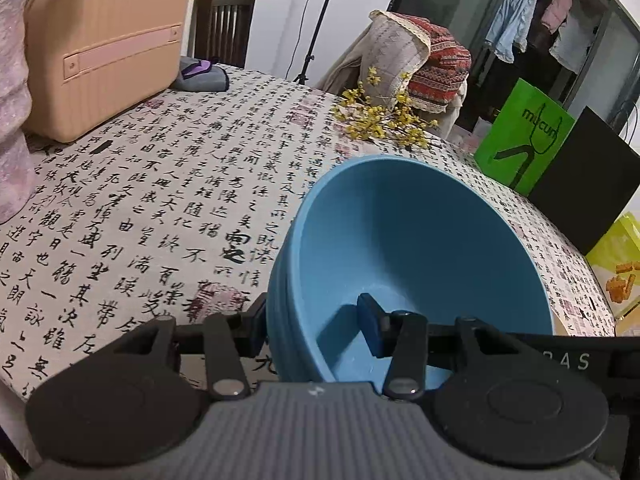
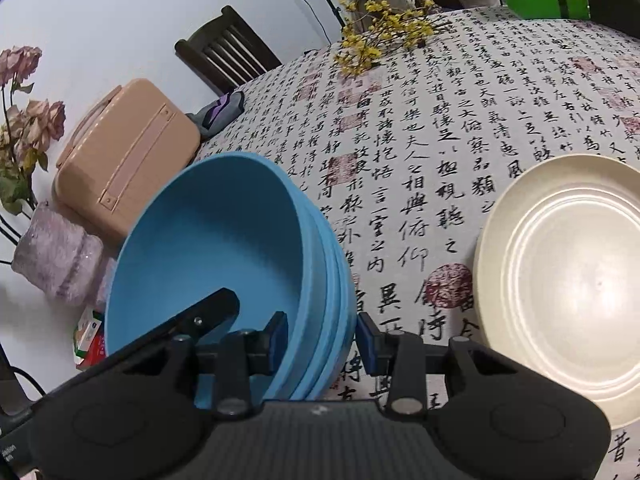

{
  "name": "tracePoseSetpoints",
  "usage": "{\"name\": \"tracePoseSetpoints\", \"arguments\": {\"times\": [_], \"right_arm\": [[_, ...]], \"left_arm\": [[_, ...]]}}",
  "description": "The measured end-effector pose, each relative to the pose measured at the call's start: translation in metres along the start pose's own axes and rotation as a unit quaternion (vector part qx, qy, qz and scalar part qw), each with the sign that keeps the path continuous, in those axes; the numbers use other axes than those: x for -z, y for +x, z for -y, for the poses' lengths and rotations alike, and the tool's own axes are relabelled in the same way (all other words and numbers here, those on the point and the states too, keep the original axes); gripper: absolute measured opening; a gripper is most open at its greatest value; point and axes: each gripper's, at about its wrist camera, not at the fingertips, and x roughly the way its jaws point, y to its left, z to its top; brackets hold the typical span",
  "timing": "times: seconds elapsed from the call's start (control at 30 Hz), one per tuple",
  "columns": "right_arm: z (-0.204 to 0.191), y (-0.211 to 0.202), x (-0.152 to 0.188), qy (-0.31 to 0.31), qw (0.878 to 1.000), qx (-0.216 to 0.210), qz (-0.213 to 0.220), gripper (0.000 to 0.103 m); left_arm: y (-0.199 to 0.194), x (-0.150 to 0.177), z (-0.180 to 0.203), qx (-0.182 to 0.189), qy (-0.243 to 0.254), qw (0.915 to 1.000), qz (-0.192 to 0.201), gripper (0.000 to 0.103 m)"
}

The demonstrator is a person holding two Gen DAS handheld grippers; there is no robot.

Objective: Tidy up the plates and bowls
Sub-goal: 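Carry the stacked bowls toward the cream plate stack with both grippers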

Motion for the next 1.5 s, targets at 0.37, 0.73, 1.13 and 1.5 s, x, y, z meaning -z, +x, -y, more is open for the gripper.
{"name": "tracePoseSetpoints", "arguments": {"times": [0.37, 0.73, 1.13, 1.5], "right_arm": [[0.019, -0.019, 0.001, 0.007, 1.000, 0.003, 0.013, 0.037], [0.031, -0.038, 0.005, 0.016, 0.999, 0.009, 0.029, 0.037], [0.043, -0.060, 0.009, 0.031, 0.998, 0.019, 0.049, 0.037], [0.060, -0.074, 0.012, 0.049, 0.996, 0.033, 0.063, 0.037]], "left_arm": [[-0.001, 0.003, 0.021, 0.012, 0.009, 0.9999, 0.003, 0.047], [-0.003, 0.005, 0.039, 0.027, 0.022, 0.9994, 0.006, 0.047], [-0.004, 0.007, 0.061, 0.046, 0.036, 0.9983, 0.005, 0.047], [0.002, 0.011, 0.081, 0.067, 0.052, 0.9964, -0.002, 0.047]]}}
